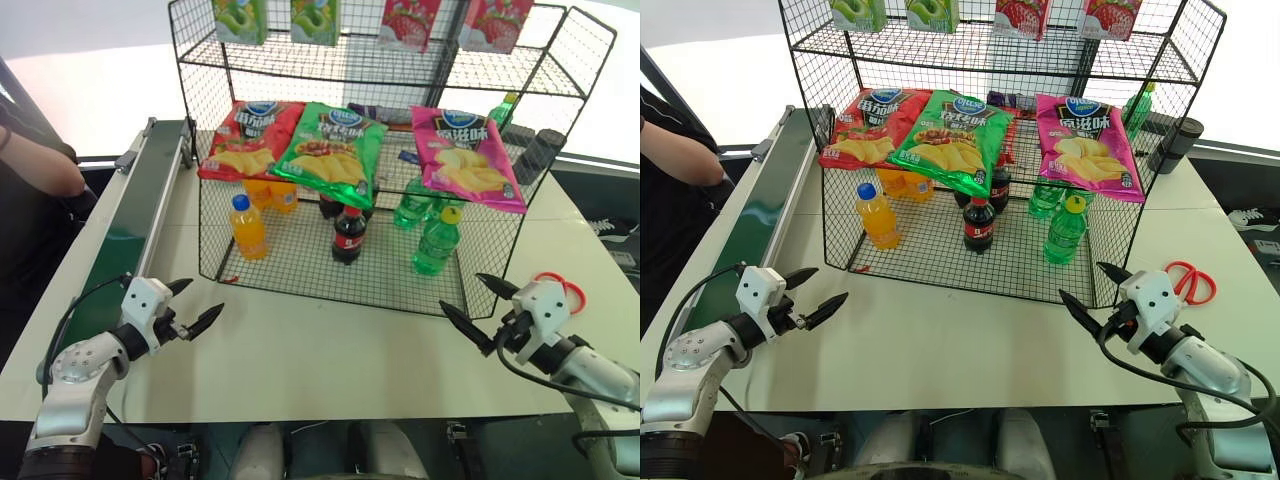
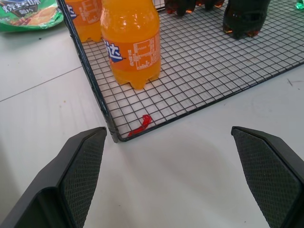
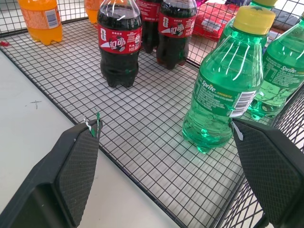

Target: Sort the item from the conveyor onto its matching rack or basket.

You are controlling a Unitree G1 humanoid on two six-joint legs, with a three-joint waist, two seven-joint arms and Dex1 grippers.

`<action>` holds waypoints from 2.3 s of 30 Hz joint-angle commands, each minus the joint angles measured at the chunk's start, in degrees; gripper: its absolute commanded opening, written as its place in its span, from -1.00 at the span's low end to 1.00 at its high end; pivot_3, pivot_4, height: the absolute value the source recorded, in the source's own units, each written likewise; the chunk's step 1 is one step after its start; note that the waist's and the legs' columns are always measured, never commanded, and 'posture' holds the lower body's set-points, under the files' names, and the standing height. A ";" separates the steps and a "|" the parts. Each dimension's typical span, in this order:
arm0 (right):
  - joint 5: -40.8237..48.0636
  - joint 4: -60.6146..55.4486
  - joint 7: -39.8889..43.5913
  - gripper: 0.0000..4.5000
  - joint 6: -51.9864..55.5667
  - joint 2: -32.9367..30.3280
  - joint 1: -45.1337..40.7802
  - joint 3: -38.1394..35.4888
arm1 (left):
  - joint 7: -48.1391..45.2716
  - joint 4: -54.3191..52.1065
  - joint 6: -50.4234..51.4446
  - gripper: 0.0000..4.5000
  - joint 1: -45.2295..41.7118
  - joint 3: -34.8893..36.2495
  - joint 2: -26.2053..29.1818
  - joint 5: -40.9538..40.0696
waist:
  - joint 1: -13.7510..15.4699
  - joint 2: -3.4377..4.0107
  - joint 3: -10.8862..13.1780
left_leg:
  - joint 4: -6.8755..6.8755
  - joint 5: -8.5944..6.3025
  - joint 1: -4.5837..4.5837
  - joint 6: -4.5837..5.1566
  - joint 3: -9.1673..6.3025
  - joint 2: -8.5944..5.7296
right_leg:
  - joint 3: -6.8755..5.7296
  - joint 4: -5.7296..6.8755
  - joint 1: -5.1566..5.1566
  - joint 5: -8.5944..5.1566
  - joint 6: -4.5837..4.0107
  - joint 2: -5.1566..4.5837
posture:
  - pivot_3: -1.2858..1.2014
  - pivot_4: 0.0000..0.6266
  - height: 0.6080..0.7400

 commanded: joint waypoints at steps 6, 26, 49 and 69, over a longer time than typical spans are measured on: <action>0.23 0.16 0.37 0.98 -0.93 -0.38 -0.66 -0.46 | 0.95 -1.90 -0.71 1.00 -0.79 0.18 -0.62 0.45 | 0.01 0.00 0.00 | 0.00 0.00 0.00 0.00 0.00 0.00 | 0.00 0.00 0.00 0.00 0.00 0.00 | 0.03 -0.52 1.00; -0.18 -0.23 0.11 0.98 -1.60 0.11 0.18 0.66 | 0.97 -2.01 -0.93 1.00 -0.74 0.60 -0.33 0.42 | -0.01 0.00 0.00 | 0.00 0.00 0.00 0.00 0.00 0.00 | 0.00 0.00 0.00 0.00 0.01 0.00 | 0.03 -0.52 1.00; -0.44 -1.05 -1.57 0.98 -0.25 -0.23 -2.39 3.23 | 1.55 -1.91 -1.11 1.00 -1.66 -0.85 -1.81 1.05 | 0.00 0.00 0.00 | 0.00 0.00 0.00 0.00 0.00 0.00 | 0.00 0.00 0.00 0.00 0.00 -0.02 | 0.03 -0.52 1.00; -0.72 -1.60 -1.80 0.98 0.14 -0.07 -3.01 3.68 | 1.46 -1.48 -1.48 1.00 -2.32 -1.68 -2.53 1.28 | -0.02 0.00 0.00 | 0.00 0.00 0.00 0.00 0.00 0.00 | 0.00 0.00 0.00 0.02 0.04 0.01 | 0.03 -0.52 1.00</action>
